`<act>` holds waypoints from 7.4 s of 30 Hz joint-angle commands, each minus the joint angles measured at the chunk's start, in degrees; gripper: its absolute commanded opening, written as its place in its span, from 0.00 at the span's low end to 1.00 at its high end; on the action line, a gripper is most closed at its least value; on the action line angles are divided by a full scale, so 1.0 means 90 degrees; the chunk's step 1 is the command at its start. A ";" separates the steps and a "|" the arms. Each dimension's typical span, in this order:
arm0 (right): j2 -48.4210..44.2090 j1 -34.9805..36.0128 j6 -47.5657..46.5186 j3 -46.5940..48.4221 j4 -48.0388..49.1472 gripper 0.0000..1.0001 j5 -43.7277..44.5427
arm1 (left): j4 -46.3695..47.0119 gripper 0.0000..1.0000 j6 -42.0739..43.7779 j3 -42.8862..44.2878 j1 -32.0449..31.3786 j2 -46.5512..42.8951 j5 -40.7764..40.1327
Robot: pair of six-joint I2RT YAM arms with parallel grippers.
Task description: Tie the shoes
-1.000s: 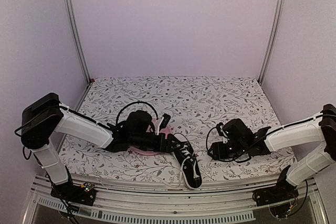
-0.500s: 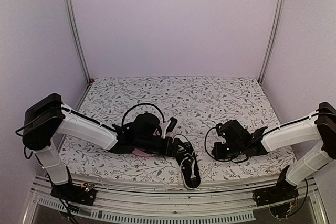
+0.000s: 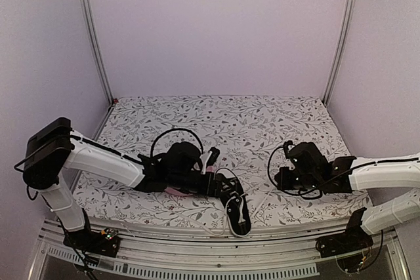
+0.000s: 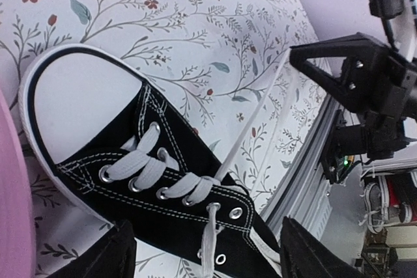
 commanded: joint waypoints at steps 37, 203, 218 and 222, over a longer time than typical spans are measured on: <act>0.0959 0.0012 -0.1180 0.1554 -0.0825 0.03 -0.1031 | -0.0119 0.50 0.1541 -0.0829 -0.0908 -0.0655 -0.0721; 0.3560 0.0312 -0.3678 0.2230 0.2130 0.07 -0.5245 | 0.0690 0.41 0.1427 -0.1079 -0.0316 -0.0326 -0.1209; 0.2394 0.0269 -0.2795 0.1301 0.2820 0.02 -0.3868 | 0.0725 0.56 0.1636 -0.1493 -0.0331 -0.0442 -0.1227; 0.2340 0.0248 -0.2645 0.1180 0.2930 0.02 -0.3844 | 0.0626 0.54 0.1747 -0.1317 -0.0375 -0.0229 -0.1257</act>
